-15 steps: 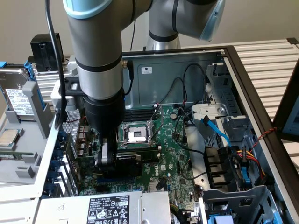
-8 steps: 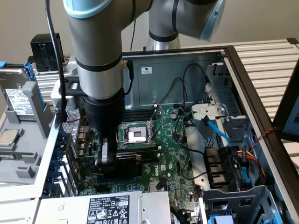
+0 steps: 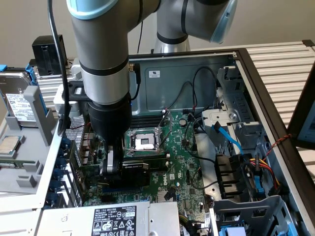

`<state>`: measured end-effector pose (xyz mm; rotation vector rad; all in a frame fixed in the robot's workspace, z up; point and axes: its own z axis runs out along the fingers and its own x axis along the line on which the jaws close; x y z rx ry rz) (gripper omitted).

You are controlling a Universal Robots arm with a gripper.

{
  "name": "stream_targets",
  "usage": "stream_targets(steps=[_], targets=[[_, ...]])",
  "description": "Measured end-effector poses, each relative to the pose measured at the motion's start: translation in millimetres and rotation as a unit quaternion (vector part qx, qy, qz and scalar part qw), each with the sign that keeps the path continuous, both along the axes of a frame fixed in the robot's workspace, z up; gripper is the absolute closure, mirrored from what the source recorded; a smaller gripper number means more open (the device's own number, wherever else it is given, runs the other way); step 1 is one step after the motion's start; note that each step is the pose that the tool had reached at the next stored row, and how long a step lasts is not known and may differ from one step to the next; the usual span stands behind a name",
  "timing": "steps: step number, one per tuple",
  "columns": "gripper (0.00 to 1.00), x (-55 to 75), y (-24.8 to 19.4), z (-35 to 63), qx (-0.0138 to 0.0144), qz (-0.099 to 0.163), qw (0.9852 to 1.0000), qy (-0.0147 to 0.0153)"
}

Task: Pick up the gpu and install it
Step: 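Insert the gpu into the slot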

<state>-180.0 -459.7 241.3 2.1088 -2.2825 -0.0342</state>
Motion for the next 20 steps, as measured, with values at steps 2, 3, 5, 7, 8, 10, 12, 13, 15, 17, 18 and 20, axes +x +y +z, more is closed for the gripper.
stream_targets(steps=[2, 3, 5, 7, 8, 10, 12, 13, 15, 17, 18, 20], targets=[[0.72, 0.0, 0.0, -0.2, -0.0002, 0.0, 1.0, 0.0], [0.72, 0.0, 0.0, -0.3, -0.0002, 0.0, 1.0, 0.0], [0.72, 0.0, 0.0, -0.5, -0.0004, 0.0, 1.0, 0.0], [0.72, 0.0, 0.0, -0.6, -0.0006, 0.0, 1.0, 0.0], [0.72, 0.0, 0.0, -0.7, -0.0007, 0.0, 1.0, 0.0], [0.72, 0.0, 0.0, -0.8, -0.0008, 0.0, 1.0, 0.0], [0.72, 0.0, 0.0, -0.9, -0.0009, 0.0, 1.0, 0.0], [0.72, 0.0, 0.0, -1.0, -0.001, 0.0, 1.0, 0.0], [0.72, 0.0, 0.0, -1.0, -0.0012, 0.0, 1.0, 0.0], [0.72, 0.0, 0.0, -1.1, -0.0014, 0.0, 1.0, 0.0], [0.72, 0.0, 0.1, -1.3, -0.0015, 0.0, 1.0, 0.0], [0.72, 0.0, 0.1, -1.5, -0.0017, 0.0, 1.0, 0.0]])
